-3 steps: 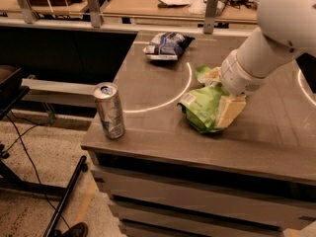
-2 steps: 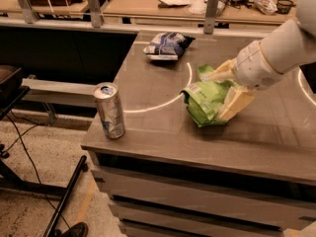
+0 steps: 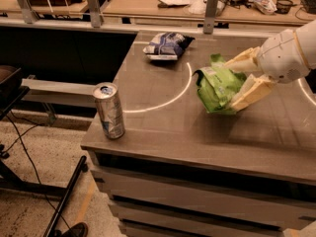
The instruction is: Pick green rice chip bag
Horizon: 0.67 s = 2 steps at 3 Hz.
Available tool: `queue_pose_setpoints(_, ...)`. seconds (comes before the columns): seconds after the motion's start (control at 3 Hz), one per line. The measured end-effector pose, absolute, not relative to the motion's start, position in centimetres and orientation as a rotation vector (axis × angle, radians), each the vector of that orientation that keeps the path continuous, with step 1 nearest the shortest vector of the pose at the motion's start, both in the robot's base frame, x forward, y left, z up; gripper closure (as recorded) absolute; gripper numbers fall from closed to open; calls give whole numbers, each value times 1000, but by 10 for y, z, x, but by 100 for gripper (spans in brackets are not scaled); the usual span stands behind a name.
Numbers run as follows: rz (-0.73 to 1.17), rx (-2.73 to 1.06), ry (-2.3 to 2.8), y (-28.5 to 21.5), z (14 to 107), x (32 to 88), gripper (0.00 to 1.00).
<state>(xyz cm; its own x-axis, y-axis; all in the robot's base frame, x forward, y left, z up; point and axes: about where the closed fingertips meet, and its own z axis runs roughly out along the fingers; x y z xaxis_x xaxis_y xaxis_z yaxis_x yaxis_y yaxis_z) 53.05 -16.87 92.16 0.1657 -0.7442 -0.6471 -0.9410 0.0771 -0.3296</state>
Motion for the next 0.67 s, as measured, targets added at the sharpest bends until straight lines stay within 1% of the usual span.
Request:
queue_pose_setpoints(0.33,430,-1628,1562,-176,938,528,100)
queue_pose_setpoints(0.67,430,-1628,1562,-176,938,528,100)
